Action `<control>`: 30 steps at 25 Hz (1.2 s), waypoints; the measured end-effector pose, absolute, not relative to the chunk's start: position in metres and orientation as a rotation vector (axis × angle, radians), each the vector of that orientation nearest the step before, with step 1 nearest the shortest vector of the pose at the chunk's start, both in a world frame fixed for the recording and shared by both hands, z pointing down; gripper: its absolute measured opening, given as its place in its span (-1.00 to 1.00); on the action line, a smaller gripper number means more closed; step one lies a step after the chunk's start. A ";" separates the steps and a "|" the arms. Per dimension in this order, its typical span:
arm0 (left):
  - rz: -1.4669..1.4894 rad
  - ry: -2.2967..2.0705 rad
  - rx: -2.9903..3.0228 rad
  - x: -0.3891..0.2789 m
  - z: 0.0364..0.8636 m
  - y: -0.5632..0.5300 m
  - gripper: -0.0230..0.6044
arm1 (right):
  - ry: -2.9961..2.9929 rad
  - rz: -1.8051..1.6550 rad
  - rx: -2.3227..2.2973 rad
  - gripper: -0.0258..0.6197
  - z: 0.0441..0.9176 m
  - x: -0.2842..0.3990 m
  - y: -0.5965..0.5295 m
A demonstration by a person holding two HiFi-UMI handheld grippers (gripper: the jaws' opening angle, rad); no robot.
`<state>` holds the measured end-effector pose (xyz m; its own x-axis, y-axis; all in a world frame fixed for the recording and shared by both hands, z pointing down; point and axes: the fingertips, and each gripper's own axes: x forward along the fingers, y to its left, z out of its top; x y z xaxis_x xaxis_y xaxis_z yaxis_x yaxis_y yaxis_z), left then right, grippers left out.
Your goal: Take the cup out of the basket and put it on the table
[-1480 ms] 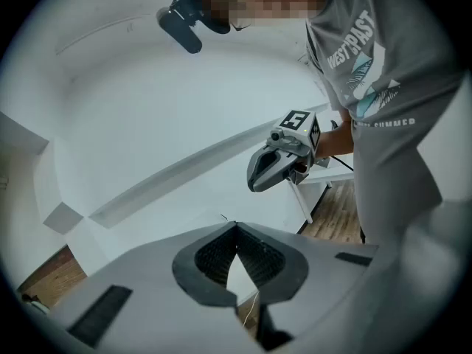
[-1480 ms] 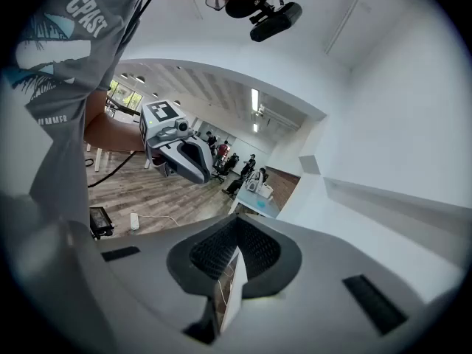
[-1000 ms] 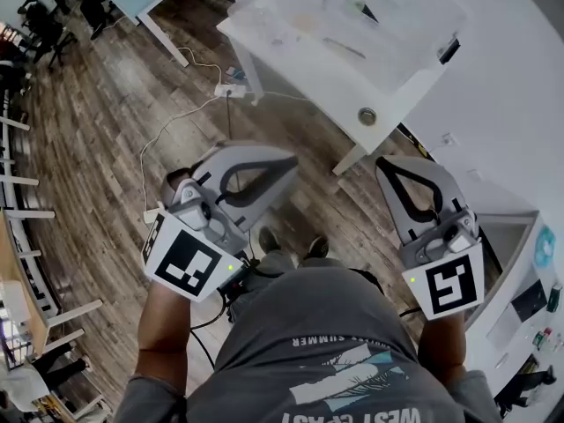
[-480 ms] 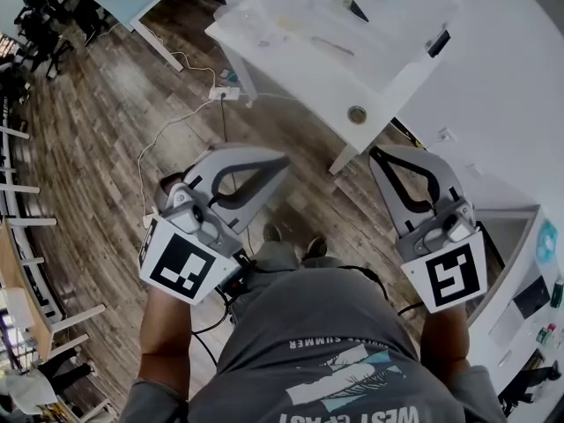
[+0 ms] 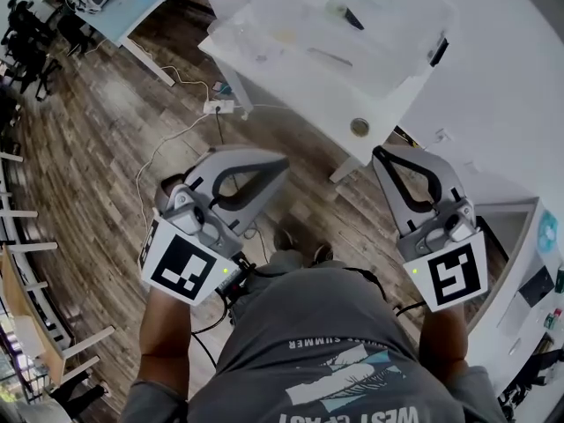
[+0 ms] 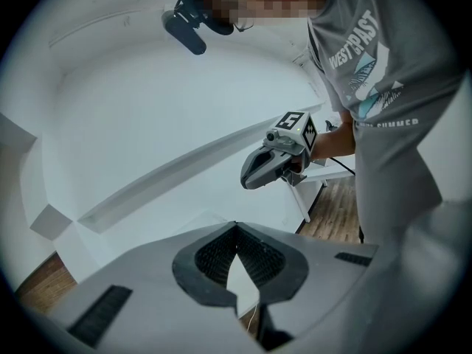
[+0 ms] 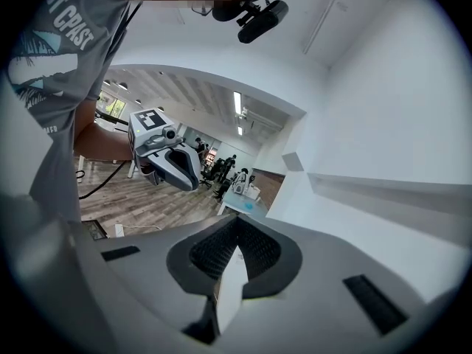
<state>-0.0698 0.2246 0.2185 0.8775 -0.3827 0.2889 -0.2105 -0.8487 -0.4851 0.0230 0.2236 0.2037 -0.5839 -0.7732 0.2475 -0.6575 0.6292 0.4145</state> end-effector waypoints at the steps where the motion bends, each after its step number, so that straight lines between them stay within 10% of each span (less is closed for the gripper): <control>1: -0.514 0.425 -2.597 -0.072 0.217 0.220 -0.90 | -2.443 -0.389 1.150 -0.88 0.203 0.021 0.219; 30: -0.543 0.430 -2.632 -0.029 0.237 0.094 -0.90 | -2.441 -0.341 1.154 -0.88 0.218 0.069 0.083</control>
